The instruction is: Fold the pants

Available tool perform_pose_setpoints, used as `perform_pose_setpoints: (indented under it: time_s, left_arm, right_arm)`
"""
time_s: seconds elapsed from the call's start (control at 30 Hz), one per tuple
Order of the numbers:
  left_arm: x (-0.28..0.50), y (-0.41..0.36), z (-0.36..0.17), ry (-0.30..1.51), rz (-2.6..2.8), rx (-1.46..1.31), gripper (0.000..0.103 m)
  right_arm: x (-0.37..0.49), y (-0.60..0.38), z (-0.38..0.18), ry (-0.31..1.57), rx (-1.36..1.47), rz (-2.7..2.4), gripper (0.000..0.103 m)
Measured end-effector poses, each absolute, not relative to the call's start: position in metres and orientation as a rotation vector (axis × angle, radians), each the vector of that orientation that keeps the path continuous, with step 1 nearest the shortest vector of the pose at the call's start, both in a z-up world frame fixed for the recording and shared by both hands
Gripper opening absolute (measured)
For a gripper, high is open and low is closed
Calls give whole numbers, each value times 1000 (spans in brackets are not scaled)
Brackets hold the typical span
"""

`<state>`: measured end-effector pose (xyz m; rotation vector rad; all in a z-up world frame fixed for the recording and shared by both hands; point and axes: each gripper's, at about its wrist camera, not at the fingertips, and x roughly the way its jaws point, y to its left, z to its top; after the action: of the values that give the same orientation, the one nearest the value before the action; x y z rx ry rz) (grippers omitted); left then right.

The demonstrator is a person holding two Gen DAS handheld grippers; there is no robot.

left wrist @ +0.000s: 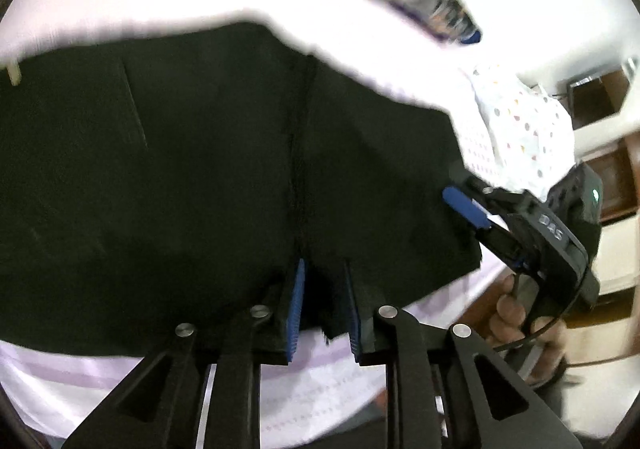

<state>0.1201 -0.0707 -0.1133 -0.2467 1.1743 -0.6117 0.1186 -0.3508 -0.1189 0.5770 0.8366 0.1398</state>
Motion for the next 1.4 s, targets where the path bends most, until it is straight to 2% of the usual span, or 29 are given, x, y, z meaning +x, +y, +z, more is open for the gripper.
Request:
perform_pose_setpoints:
  time_s: [0.03, 0.1, 0.13, 0.27, 0.4, 0.47, 0.7, 0.87, 1.03, 1.4]
  left_arm:
    - [116, -73, -105, 1118, -614, -208, 25]
    - [109, -81, -94, 1034, -648, -142, 37]
    - [107, -86, -92, 1019, -674, -123, 39]
    - [108, -112, -104, 1069, -773, -68, 39]
    - [121, -122, -142, 1262, -788, -84, 38]
    - [124, -118, -142, 1258, -800, -110, 38]
    - [123, -78, -113, 1066, -689, -178, 39]
    - [121, -56, -95, 911, -514, -112, 44]
    - [128, -33, -98, 908, -433, -145, 48]
    - [125, 26, -104, 909, -295, -227, 49]
  right_arm:
    - [123, -347, -117, 843, 554, 148, 50]
    - [129, -342, -114, 847, 516, 158, 50]
    - [133, -339, -111, 851, 487, 168, 50]
    - [147, -328, -105, 881, 369, 196, 50]
    - [158, -321, -103, 909, 316, 212, 50]
    - [163, -318, -101, 912, 293, 220, 50]
    - [173, -302, -100, 914, 244, 263, 50]
    - [190, -277, -110, 907, 203, 262, 50]
    - [212, -251, -119, 911, 176, 250, 50]
    - [220, -202, -126, 907, 179, 353, 51]
